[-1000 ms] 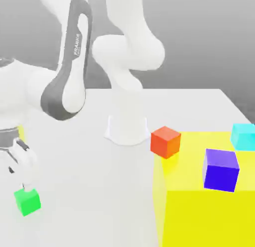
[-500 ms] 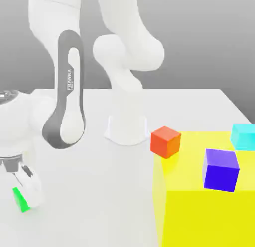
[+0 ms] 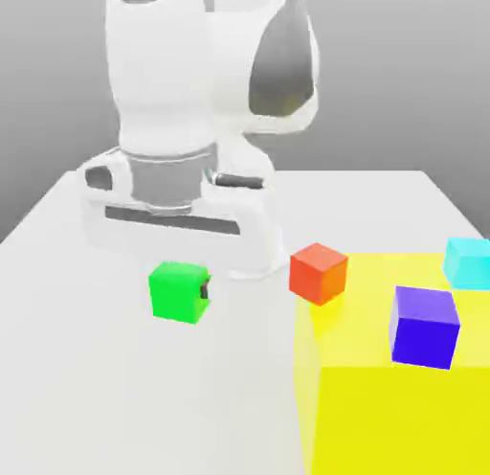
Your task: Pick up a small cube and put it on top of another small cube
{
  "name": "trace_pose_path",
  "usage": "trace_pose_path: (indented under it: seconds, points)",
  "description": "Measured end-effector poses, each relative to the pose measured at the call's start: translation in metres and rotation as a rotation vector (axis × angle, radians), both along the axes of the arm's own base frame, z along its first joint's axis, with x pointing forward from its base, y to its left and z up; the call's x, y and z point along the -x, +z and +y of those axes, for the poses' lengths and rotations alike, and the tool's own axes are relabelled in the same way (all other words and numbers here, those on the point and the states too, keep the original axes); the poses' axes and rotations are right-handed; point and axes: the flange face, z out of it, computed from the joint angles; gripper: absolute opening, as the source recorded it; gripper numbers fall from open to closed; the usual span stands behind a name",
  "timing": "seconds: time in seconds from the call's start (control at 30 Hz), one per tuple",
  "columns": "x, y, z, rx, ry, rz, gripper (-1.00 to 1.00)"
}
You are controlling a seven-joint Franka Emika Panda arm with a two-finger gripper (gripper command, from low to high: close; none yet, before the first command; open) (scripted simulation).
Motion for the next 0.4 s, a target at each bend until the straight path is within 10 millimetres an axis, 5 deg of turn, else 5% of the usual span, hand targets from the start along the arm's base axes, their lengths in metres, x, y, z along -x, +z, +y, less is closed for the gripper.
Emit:
trace_pose_path:
  seconds: [0.13,0.27,0.3,0.4]
  points:
    - [0.029,0.049,0.076,0.015,0.198,0.000,-1.00]
    - [0.036,0.010,0.090,0.021,0.238,0.000,-1.00]
    - [0.037,0.002,0.091,0.021,0.240,0.000,1.00]
    - [0.037,0.002,0.091,0.021,0.240,0.000,1.00]
